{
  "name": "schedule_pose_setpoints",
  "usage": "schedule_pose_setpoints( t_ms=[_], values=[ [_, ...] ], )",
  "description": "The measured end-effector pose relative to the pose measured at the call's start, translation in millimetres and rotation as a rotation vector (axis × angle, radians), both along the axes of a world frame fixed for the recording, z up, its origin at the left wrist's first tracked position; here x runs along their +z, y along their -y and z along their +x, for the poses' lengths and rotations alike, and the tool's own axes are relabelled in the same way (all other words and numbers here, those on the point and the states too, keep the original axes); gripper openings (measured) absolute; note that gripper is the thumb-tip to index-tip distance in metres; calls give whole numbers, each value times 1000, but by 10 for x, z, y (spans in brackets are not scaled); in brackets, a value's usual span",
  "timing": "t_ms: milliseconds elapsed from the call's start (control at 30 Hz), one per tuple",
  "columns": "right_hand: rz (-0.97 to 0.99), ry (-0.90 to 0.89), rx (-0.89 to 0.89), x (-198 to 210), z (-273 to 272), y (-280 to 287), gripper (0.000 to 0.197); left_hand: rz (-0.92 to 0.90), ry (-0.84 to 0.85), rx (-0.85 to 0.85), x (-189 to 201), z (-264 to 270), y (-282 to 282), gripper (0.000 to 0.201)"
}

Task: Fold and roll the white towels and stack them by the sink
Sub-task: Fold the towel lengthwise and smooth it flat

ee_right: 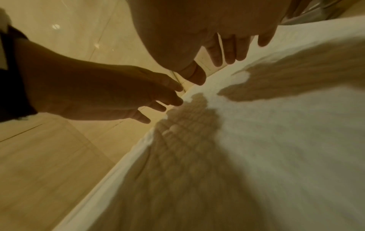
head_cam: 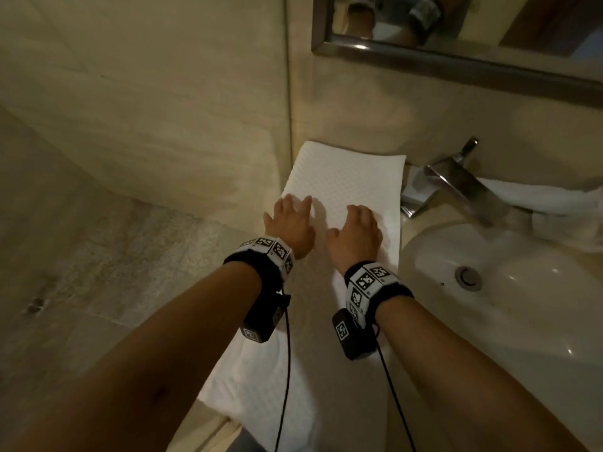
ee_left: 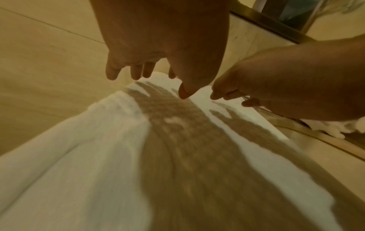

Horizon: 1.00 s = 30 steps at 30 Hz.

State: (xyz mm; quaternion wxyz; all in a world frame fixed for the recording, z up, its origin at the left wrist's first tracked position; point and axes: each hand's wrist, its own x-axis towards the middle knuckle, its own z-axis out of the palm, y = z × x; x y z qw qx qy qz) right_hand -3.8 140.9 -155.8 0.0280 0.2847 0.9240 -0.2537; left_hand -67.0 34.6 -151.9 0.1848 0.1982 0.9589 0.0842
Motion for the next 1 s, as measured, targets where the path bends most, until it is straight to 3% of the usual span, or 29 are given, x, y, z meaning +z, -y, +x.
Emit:
schedule_pose_setpoints(
  t_ms=[133,267,367,500,600,700,900,933,1000],
  values=[
    [5,-90,18,-22,-548,-150,51,125,-1,123,78,-622,-208,59],
    [-116,-146,101,-103,-1146,-267,56,243,27,122,197,-1354,-478,49],
    [-80,-61,261,-247,-1468,-349,59,257,41,120,264,-1707,-674,42],
    [-33,-1,288,-422,-1563,-473,61,335,165,329,33,-1892,-814,31],
    [-87,-6,306,-380,-1512,-472,56,413,229,424,-113,-1902,-884,41],
    [-95,41,308,-302,-1484,-480,58,261,214,277,-67,-1895,-869,56],
    [-11,98,338,-363,-1490,-449,58,-100,106,7,59,-1811,-863,57],
    [-2,106,346,-371,-1500,-441,58,-144,107,-37,124,-1810,-858,55],
    [5,116,367,-377,-1513,-425,58,-246,132,-133,302,-1815,-882,23]
  ],
)
